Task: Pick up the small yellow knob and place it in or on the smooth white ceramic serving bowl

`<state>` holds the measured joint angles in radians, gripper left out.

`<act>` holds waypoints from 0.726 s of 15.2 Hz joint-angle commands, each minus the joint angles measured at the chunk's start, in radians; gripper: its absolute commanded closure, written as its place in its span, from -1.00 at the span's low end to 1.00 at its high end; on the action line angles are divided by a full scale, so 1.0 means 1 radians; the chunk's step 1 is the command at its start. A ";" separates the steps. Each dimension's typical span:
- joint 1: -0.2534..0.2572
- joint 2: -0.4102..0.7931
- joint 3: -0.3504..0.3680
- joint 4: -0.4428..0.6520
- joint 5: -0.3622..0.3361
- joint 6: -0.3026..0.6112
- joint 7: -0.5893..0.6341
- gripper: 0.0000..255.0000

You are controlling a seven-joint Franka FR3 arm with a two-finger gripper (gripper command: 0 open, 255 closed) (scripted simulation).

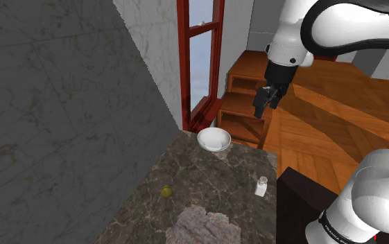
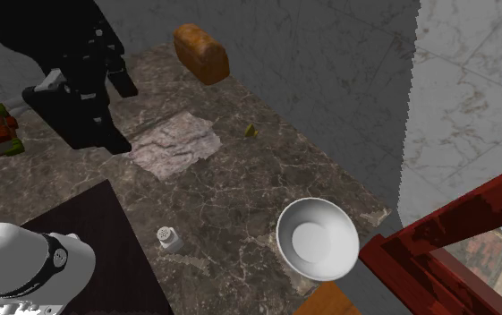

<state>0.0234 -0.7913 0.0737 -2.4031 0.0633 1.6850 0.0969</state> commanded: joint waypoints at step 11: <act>0.032 0.210 0.200 -0.074 0.012 0.310 0.160 -1.00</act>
<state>0.0552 -0.6102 0.2555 -2.4740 0.0796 1.9596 0.2417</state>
